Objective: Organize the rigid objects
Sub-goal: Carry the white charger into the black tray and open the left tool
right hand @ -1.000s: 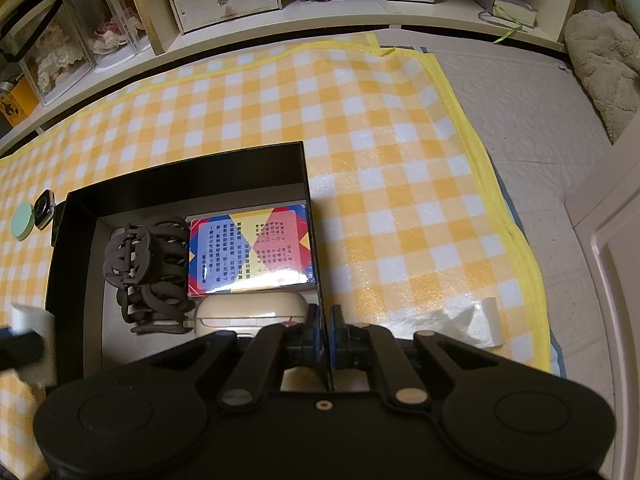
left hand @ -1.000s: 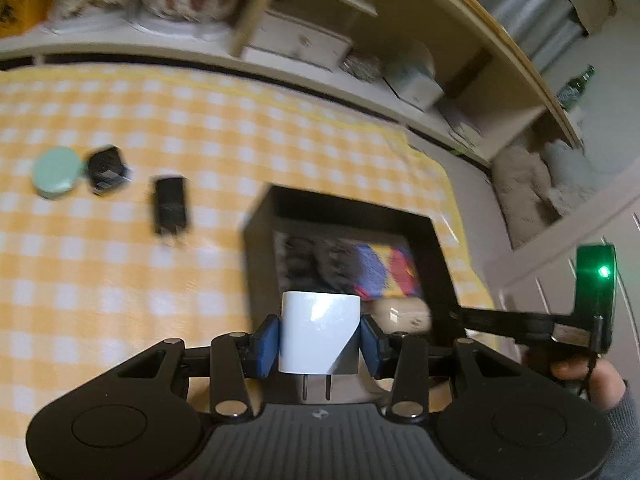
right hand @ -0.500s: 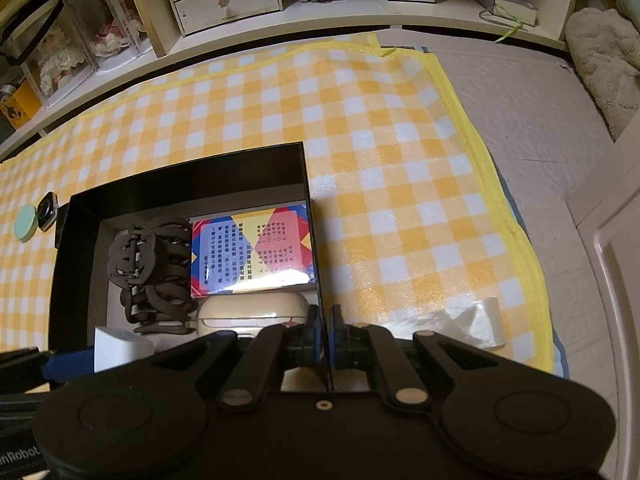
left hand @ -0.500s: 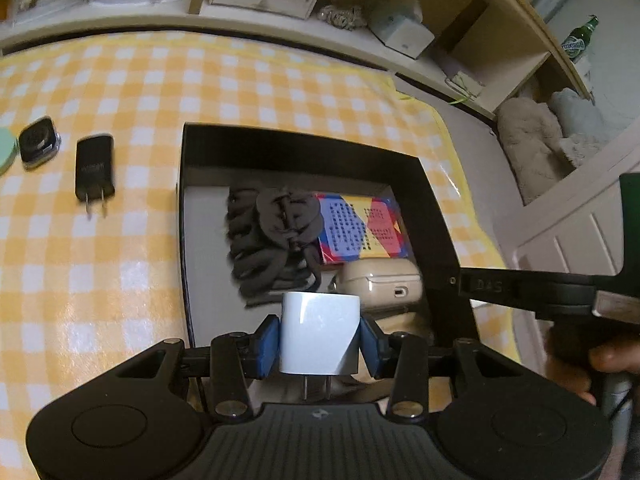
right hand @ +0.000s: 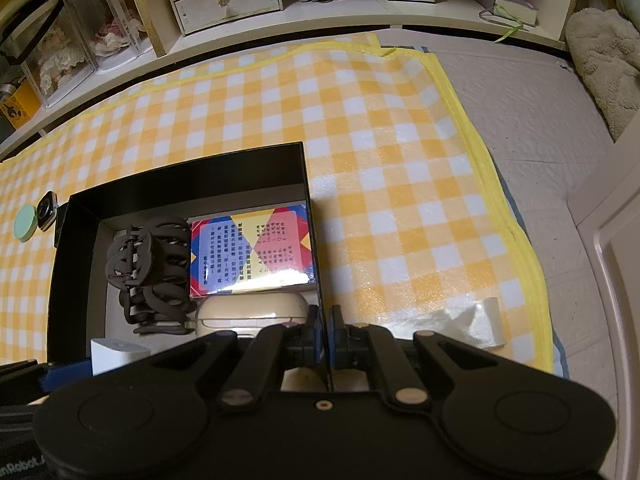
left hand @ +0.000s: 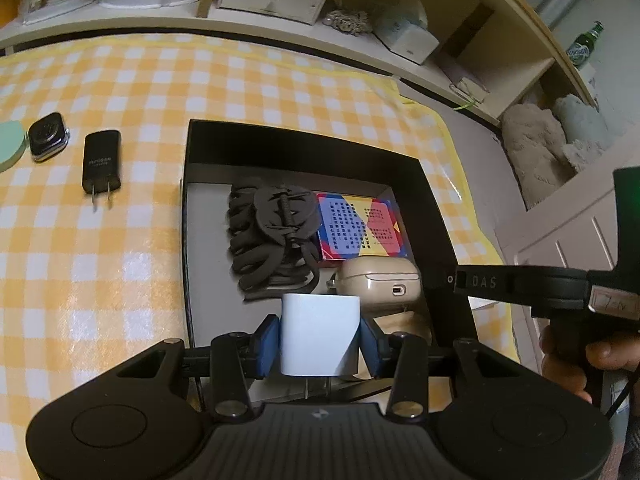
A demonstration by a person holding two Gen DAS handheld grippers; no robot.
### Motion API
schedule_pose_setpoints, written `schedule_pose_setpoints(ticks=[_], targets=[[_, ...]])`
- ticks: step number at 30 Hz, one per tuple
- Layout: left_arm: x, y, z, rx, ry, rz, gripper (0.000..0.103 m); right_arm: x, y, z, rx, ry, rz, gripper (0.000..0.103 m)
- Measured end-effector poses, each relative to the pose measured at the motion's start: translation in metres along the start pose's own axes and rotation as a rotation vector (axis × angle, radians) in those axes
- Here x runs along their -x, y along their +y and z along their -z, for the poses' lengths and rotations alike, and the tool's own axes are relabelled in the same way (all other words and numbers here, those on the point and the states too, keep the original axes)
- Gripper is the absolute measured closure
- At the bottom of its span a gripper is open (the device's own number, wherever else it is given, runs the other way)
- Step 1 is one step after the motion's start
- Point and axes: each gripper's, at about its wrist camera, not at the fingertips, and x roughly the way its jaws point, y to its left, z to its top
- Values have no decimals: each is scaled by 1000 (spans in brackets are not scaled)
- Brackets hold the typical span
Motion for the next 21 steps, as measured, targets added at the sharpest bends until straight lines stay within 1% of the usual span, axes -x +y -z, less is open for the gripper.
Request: schedule_pose_setpoints(ticks=[8, 10, 12, 21], targets=[[-1, 0, -2, 28, -7, 22, 58, 0, 1, 0, 0, 0, 0, 98], [1, 2, -3, 42, -6, 31, 54, 0, 0, 0, -1, 0, 0, 98], [3, 3, -5, 56, -6, 38, 41, 0, 1, 0, 1, 4, 2, 98], [7, 8, -9, 71, 4, 44, 41, 0, 1, 0, 2, 5, 2, 98]])
